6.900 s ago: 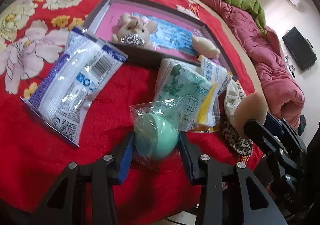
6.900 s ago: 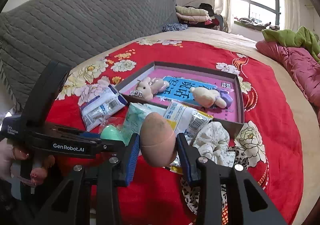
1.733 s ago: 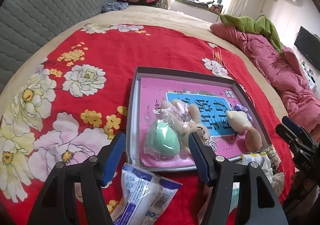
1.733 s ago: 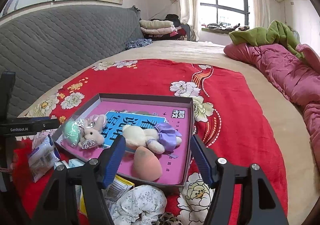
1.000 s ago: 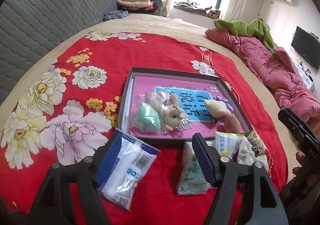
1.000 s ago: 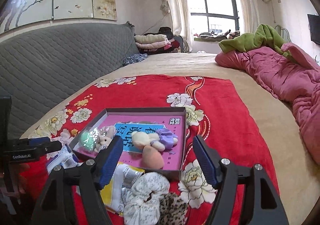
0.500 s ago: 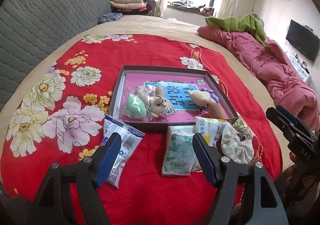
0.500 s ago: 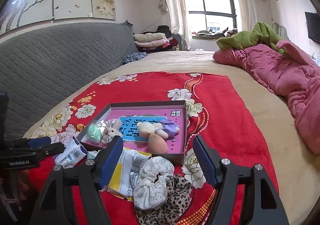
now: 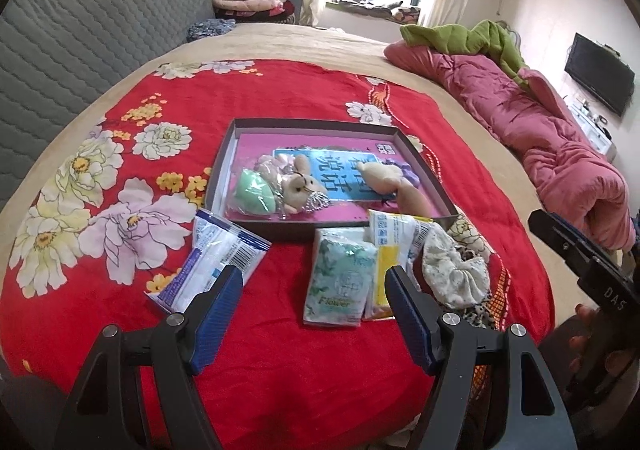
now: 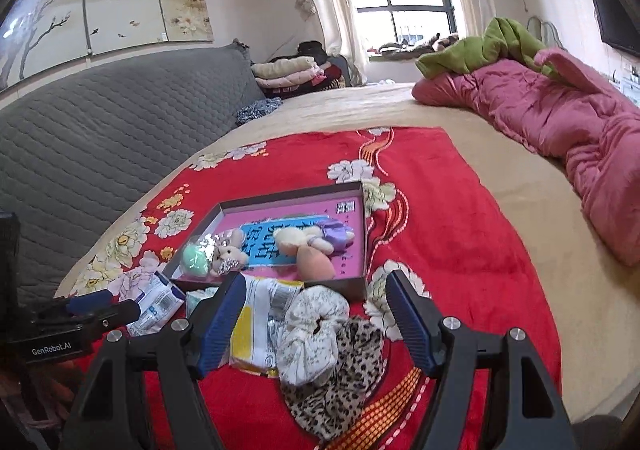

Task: Organize soft objects
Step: 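Withdraw both tools from the box toward the remaining items, then grasp the leopard-print cloth with the right tool while the left tool grasps the green tissue pack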

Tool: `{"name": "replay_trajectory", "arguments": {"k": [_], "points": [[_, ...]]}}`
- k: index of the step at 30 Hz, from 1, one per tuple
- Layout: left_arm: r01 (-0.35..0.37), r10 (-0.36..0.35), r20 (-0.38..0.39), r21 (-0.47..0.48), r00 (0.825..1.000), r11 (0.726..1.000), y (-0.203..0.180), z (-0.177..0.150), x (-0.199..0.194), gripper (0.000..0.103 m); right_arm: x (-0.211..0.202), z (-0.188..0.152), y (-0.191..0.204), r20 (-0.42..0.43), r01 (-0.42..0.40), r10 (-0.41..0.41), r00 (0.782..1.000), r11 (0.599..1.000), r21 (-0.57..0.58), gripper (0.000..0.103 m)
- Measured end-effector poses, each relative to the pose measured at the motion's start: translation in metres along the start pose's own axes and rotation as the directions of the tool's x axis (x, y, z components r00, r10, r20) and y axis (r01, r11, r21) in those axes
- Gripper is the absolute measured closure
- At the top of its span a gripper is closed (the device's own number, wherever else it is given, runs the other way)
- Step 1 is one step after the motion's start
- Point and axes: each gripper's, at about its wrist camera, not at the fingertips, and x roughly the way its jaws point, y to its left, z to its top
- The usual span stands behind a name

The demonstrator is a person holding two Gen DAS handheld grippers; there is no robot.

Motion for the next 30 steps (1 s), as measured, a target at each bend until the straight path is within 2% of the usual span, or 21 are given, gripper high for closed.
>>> {"name": "replay_trajectory", "arguments": {"k": [9,15,19,30], "points": [[0.012,-0.012,-0.024,0.025,1.0,1.0,-0.011,-0.008,0.0,0.028,0.001,-0.009,0.006,-0.05,0.013,-0.014,0.999,1.0,-0.018,0.031],[0.015,-0.013,-0.049,0.048,0.999,0.999,-0.018,-0.014,0.007,0.028,0.015,-0.021,0.004,-0.151,0.038,-0.041,0.988,0.999,-0.024,0.031],[0.017,-0.013,-0.073,0.048,0.997,0.999,-0.019,-0.017,0.015,0.028,0.035,-0.039,0.007,-0.27,0.05,-0.062,0.961,0.997,-0.05,0.031],[0.015,-0.009,-0.134,0.042,0.991,0.999,-0.014,-0.026,0.041,0.028,0.072,-0.068,0.001,-0.433,0.078,-0.099,0.896,0.995,-0.066,0.031]]}}
